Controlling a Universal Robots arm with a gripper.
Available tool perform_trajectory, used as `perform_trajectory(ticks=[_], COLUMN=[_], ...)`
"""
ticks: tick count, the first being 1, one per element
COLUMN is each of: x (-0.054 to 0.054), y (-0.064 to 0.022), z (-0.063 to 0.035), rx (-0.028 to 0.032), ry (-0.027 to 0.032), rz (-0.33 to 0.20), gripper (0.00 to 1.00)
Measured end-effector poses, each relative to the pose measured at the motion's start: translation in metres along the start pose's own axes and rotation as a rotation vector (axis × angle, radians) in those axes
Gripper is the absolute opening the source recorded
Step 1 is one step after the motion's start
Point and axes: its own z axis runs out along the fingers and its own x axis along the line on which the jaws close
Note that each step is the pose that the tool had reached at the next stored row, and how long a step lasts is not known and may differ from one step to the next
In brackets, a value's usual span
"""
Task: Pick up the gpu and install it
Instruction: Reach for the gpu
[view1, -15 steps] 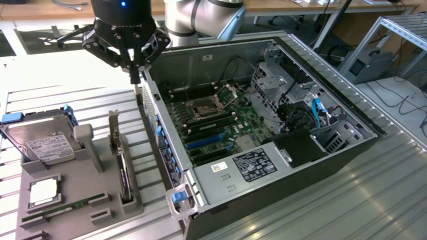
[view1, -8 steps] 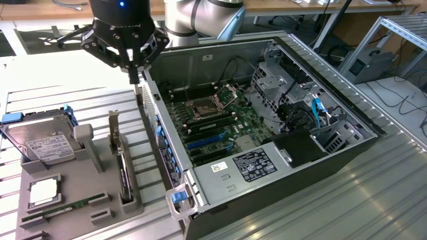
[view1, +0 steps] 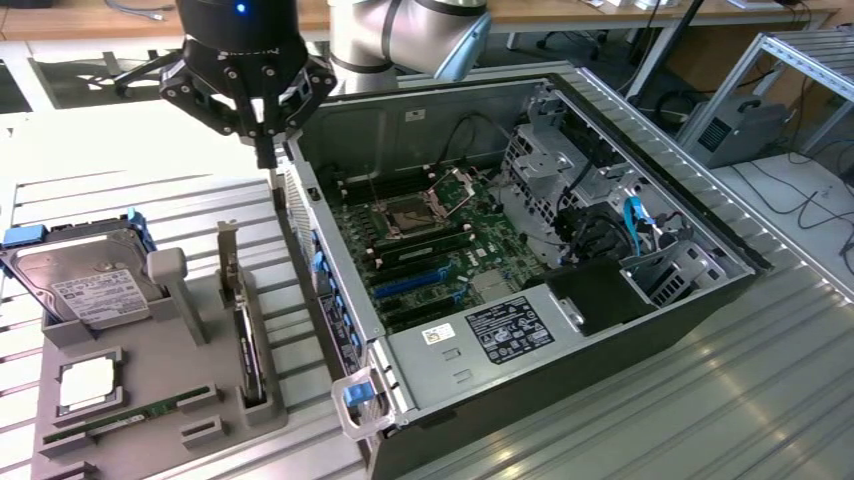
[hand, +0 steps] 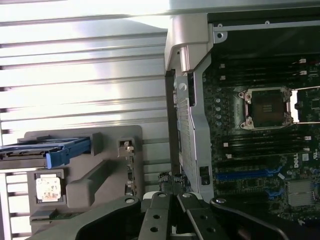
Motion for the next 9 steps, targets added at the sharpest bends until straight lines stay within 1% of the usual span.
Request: perform_trajectory(ticks=[9], x=[0.003], y=[-0.0002], z=[-0.0001], rx=[0.0], ry=[0.0], rz=[0.0], gripper=[0.11])
